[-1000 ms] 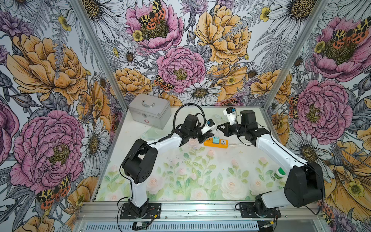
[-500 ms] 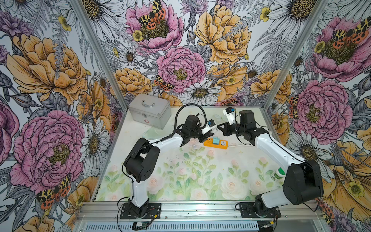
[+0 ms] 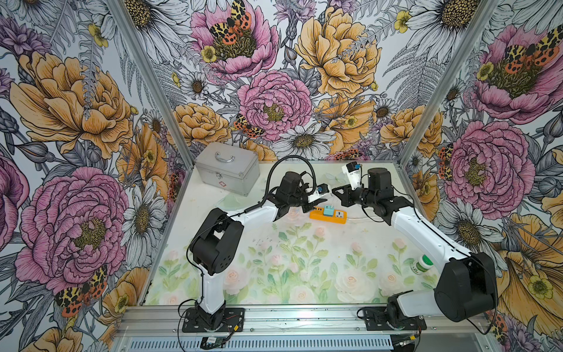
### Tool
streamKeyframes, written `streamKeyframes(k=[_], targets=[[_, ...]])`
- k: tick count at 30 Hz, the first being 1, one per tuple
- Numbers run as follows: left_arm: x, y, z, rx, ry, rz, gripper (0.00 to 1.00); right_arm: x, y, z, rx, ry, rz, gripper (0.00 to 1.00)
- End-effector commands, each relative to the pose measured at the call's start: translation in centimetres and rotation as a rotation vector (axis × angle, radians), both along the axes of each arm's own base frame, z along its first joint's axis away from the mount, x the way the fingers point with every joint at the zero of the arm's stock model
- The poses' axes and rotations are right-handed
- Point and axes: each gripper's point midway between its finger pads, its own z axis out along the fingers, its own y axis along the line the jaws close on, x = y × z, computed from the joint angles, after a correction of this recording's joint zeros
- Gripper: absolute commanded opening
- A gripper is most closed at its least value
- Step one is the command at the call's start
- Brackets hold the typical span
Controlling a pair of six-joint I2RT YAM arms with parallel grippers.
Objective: Charge the electric toothbrush
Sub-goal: Insert the charging cable into the electric toothbrush.
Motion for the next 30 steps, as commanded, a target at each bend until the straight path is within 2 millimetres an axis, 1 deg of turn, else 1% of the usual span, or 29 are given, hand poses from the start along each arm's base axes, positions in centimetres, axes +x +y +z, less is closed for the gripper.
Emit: streamKeyframes(k=[1, 6, 10, 14, 17, 22, 25, 27, 30], targets=[[0.3, -1.1, 4.1, -0.123, -0.045, -0.063, 0.0, -0.7, 0.8, 0.8, 0.033, -0.021, 0.038, 0.0], [-0.6, -1.0, 4.7, -0.136, -0.028, -0.099, 0.0, -0.3, 0.7, 0.1, 0.027, -0.009, 0.031, 0.0], [-0.8, -1.0, 5.2, -0.148, -0.021, -0.113, 0.0, -0.1, 0.9, -0.3, 0.034, 0.003, 0.037, 0.0], [-1.1, -1.4, 5.5, -0.161, -0.008, -0.132, 0.0, -0.1, 1.1, -0.2, 0.047, 0.001, 0.046, 0.0], [-1.4, -1.7, 6.1, -0.176, -0.004, -0.153, 0.0, 0.0, 1.2, -0.4, 0.05, 0.006, 0.05, 0.0], [-1.8, -2.1, 7.2, -0.194, -0.004, -0.165, 0.0, 0.2, 1.1, -1.2, 0.043, 0.025, 0.039, 0.0], [-1.5, -2.1, 7.7, -0.205, -0.001, -0.158, 0.0, 0.2, 1.0, -1.9, 0.033, 0.039, 0.032, 0.0], [-1.1, -2.2, 8.2, -0.217, 0.016, -0.134, 0.0, 0.2, 1.0, -2.4, 0.029, 0.05, 0.029, 0.0], [-0.2, -2.4, 9.6, -0.258, 0.063, -0.103, 0.0, 0.2, 1.1, -3.4, 0.016, 0.069, 0.025, 0.0]])
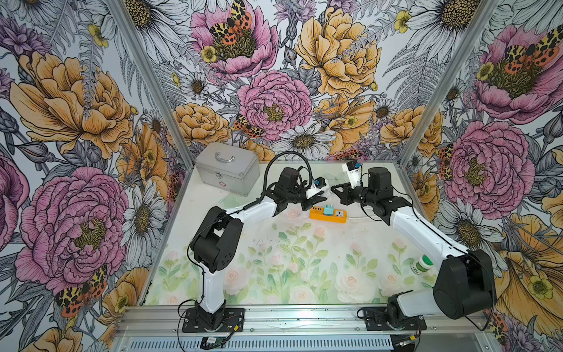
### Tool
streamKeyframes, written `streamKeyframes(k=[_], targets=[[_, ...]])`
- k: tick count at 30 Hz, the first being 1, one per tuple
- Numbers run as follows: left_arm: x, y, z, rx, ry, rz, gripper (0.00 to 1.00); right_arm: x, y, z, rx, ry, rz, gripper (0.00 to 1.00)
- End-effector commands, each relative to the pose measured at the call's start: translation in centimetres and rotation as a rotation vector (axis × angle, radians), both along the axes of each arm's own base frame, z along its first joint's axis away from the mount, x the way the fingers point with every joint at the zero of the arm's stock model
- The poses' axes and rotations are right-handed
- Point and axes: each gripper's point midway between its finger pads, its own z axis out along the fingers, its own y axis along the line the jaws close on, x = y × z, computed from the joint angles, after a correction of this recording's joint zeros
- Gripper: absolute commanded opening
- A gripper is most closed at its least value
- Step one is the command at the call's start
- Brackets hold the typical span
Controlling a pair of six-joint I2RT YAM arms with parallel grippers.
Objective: Charge the electric toothbrush
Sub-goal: Insert the charging cable into the electric toothbrush.
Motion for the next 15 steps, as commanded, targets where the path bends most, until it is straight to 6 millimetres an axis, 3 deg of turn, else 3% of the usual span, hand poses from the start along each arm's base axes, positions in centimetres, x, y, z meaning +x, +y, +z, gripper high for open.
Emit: streamKeyframes(k=[1, 6, 15], targets=[[-0.1, -2.5, 8.9, -0.209, -0.106, -0.069, 0.0, -0.8, 0.9, -4.1, -0.024, 0.113, 0.024, 0.0], [-0.4, -3.1, 10.4, -0.232, -0.126, -0.072, 0.0, -0.8, 1.3, -5.3, -0.041, 0.137, 0.031, 0.0], [0.4, -2.2, 11.5, -0.192, -0.183, -0.05, 0.0, -1.5, 2.1, -7.7, -0.064, 0.21, 0.068, 0.0]])
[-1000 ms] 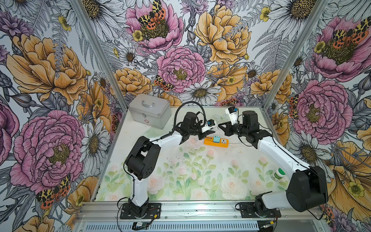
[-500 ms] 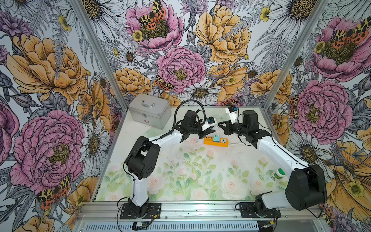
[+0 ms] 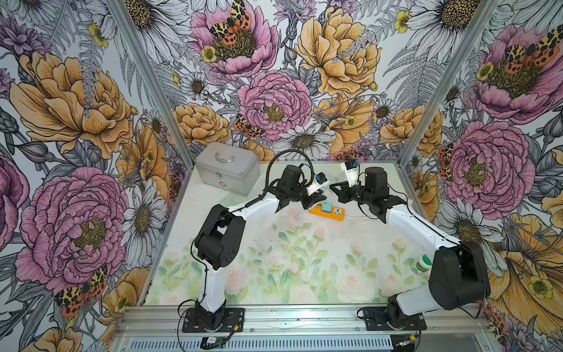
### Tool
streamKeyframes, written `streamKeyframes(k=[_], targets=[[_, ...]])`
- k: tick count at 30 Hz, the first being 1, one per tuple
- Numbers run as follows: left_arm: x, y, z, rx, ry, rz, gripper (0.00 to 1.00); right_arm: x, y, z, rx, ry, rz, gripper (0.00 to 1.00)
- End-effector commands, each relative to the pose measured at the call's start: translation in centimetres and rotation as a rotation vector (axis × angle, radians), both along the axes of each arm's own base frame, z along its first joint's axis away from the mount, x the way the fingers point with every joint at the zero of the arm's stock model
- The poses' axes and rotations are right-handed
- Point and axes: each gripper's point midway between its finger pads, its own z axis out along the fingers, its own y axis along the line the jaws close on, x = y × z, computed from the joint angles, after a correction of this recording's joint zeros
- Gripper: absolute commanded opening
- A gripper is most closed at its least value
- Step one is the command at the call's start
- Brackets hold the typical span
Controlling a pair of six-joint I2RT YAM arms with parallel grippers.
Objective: Charge the electric toothbrush
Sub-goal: Insert the charging cable into the electric toothbrush.
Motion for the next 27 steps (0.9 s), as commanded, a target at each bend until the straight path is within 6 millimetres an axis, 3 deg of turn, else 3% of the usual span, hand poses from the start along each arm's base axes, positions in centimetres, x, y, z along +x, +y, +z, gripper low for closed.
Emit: streamKeyframes(k=[1, 12, 19, 22, 25, 27], targets=[[-0.5, -2.7, 13.0, -0.254, -0.311, -0.118, 0.0, -3.1, 2.1, -6.3, -0.049, 0.216, 0.09, 0.0], [0.9, -3.9, 16.0, -0.387, -0.44, -0.042, 0.0, -3.4, 3.5, -6.2, -0.019, 0.23, 0.123, 0.0], [0.7, -4.4, 16.8, -0.421, -0.468, -0.072, 0.0, -3.7, 3.7, -7.3, -0.018, 0.266, 0.133, 0.0], [0.4, -4.4, 16.3, -0.394, -0.464, -0.091, 0.0, -3.5, 3.5, -7.5, -0.026, 0.269, 0.122, 0.01], [0.2, -4.4, 14.6, -0.306, -0.452, -0.109, 0.0, -3.2, 3.1, -7.2, -0.025, 0.264, 0.105, 0.16], [-0.1, -4.3, 12.9, -0.228, -0.439, -0.115, 0.0, -3.1, 2.9, -6.6, -0.019, 0.252, 0.1, 0.2]])
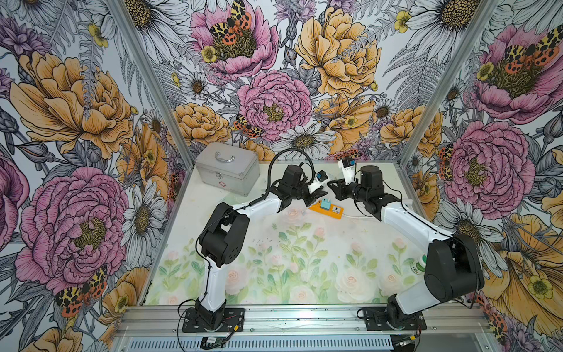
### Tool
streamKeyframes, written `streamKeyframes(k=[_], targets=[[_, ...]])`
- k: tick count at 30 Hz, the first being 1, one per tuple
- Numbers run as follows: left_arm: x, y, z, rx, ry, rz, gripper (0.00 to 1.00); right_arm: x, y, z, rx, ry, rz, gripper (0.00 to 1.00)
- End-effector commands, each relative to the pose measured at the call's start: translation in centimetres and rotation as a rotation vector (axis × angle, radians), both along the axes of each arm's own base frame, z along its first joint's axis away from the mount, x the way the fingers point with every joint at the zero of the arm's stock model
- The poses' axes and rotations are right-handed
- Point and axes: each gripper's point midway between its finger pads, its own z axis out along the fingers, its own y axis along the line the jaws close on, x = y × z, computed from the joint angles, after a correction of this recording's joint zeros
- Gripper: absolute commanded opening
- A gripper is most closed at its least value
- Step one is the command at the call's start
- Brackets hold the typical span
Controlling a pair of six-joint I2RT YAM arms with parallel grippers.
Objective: Charge the electric toothbrush
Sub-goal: Insert the charging cable into the electric toothbrush.
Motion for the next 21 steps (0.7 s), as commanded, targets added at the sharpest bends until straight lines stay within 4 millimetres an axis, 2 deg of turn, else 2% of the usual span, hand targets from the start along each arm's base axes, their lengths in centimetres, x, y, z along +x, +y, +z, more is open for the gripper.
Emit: streamKeyframes(k=[1, 7, 8, 9, 11, 15, 21], targets=[[-2.6, -3.4, 11.8, -0.16, -0.324, -0.166, 0.0, -4.9, 2.4, -6.0, -0.001, 0.278, 0.134, 0.23], [-2.9, -2.6, 8.7, -0.044, -0.287, -0.162, 0.0, -5.0, 1.5, -3.3, 0.024, 0.215, 0.122, 0.34], [-2.9, -2.5, 8.5, -0.034, -0.287, -0.162, 0.0, -5.1, 1.4, -2.9, 0.03, 0.207, 0.122, 0.39], [-2.9, -2.5, 8.1, -0.02, -0.284, -0.165, 0.0, -5.2, 1.3, -2.4, 0.038, 0.203, 0.123, 0.5], [-2.7, -2.4, 7.6, 0.006, -0.279, -0.16, 0.0, -5.4, 1.1, -1.9, 0.049, 0.198, 0.126, 0.63], [-2.4, -2.3, 5.8, 0.086, -0.272, -0.168, 0.0, -5.9, 0.5, -1.6, 0.058, 0.2, 0.124, 1.0], [-1.8, -2.0, 3.1, 0.177, -0.253, -0.159, 0.0, -6.3, -0.2, -1.2, 0.076, 0.203, 0.115, 1.0]])
